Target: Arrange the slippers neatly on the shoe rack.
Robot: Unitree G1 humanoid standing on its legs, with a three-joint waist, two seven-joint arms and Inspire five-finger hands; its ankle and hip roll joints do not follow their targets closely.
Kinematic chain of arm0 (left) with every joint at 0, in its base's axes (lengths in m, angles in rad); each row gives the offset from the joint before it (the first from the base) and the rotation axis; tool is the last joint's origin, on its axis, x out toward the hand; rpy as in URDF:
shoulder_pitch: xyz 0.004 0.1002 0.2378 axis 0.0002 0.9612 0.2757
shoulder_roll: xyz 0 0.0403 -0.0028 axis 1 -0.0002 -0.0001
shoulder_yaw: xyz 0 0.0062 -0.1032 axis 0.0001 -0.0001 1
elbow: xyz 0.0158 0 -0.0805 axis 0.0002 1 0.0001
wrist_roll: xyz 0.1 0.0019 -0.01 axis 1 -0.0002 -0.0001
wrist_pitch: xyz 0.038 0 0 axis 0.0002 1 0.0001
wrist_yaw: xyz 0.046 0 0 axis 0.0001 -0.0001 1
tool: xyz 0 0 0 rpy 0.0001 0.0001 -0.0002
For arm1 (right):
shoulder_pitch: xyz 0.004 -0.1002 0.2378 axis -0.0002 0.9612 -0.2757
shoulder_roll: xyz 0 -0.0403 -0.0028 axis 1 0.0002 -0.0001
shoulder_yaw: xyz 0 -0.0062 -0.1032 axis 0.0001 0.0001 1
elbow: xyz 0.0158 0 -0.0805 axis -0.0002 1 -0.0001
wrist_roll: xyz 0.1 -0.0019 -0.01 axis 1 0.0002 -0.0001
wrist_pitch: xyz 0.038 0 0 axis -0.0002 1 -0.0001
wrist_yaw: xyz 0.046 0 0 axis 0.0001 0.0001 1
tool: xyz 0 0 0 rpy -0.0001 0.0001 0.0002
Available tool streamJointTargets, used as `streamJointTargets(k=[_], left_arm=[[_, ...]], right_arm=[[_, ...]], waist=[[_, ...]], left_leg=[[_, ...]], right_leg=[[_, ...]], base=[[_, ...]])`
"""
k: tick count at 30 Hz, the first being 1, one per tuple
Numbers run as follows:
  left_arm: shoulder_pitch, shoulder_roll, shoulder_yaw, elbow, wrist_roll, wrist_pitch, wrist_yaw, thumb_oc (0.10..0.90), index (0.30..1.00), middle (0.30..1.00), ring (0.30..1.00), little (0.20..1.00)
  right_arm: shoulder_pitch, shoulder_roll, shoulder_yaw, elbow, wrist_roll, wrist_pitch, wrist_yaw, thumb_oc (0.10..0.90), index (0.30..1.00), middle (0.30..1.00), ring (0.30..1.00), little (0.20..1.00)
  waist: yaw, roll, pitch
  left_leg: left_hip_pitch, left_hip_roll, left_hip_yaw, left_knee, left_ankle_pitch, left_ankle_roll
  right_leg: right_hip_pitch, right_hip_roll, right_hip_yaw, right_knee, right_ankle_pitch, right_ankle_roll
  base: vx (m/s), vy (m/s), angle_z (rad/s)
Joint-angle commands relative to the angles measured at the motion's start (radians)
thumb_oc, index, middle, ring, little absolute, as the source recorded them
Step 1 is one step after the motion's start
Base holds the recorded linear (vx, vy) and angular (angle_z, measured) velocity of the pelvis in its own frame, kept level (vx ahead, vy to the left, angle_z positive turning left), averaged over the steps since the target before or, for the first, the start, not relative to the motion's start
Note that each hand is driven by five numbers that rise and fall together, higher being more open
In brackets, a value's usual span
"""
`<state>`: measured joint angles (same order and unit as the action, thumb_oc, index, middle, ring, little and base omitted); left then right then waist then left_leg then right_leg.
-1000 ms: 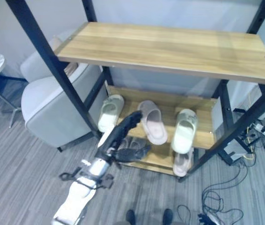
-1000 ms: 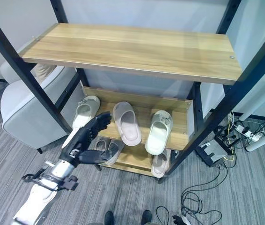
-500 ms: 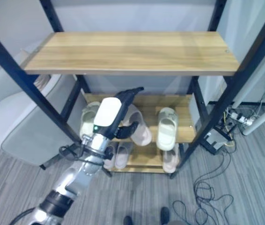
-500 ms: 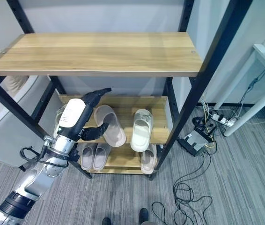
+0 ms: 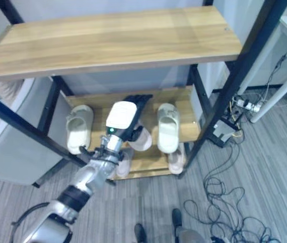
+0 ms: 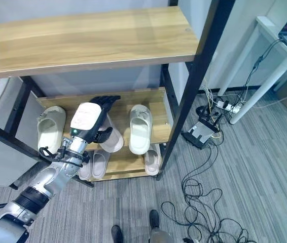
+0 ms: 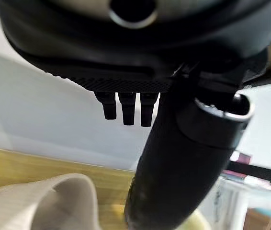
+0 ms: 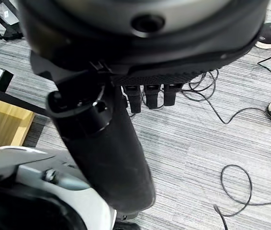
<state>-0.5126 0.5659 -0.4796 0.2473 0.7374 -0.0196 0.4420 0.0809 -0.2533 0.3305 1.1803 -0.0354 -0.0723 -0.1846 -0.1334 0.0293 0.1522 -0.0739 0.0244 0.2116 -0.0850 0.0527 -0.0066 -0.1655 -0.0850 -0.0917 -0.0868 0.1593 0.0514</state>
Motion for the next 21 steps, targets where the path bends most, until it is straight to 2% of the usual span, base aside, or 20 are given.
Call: streamJointTargets(k=[1, 4, 14, 21], left_arm=[[-0.289, 0.008, 0.037, 0.007, 0.075, 0.035, 0.117, 0.800, 0.900, 0.900, 0.900, 0.900], [-0.337, 0.018, 0.037, 0.081, 0.073, 0.075, 0.130, 0.800, 0.900, 0.900, 0.900, 0.900], [-0.411, 0.023, 0.019, 0.195, 0.030, 0.110, 0.138, 0.800, 0.900, 0.900, 0.900, 0.900], [-0.402, 0.039, 0.048, 0.170, 0.046, 0.127, 0.159, 0.800, 0.900, 0.900, 0.900, 0.900]], right_arm=[[-0.034, -0.051, -0.036, -0.013, 0.076, -0.024, -0.035, 0.800, 0.900, 0.900, 0.900, 0.900], [-0.052, -0.051, -0.022, -0.008, 0.071, -0.025, -0.046, 0.800, 0.900, 0.900, 0.900, 0.900], [-0.087, -0.060, 0.004, -0.008, 0.058, -0.027, -0.052, 0.800, 0.900, 0.900, 0.900, 0.900], [-0.088, -0.056, 0.010, -0.019, 0.060, -0.035, -0.060, 0.800, 0.900, 0.900, 0.900, 0.900]], waist=[[-0.001, 0.021, 0.077], [-0.003, 0.011, 0.094], [-0.004, -0.005, 0.125], [0.002, -0.018, 0.138]], left_leg=[[0.007, -0.014, -0.012, -0.002, -0.073, -0.028], [-0.018, -0.009, -0.005, -0.002, -0.067, -0.028], [-0.057, -0.003, 0.000, -0.002, -0.055, -0.029], [-0.065, -0.002, 0.008, -0.002, -0.056, -0.029]], right_leg=[[0.069, -0.023, 0.004, 0.035, -0.142, 0.117], [0.041, -0.022, 0.011, 0.034, -0.134, 0.118], [-0.003, -0.019, 0.014, 0.043, -0.125, 0.116], [-0.018, -0.018, 0.019, 0.046, -0.118, 0.117]], base=[[0.00, 0.000, 0.00], [0.00, 0.000, 0.00], [-0.01, -0.001, -0.01], [0.00, 0.000, 0.00]])
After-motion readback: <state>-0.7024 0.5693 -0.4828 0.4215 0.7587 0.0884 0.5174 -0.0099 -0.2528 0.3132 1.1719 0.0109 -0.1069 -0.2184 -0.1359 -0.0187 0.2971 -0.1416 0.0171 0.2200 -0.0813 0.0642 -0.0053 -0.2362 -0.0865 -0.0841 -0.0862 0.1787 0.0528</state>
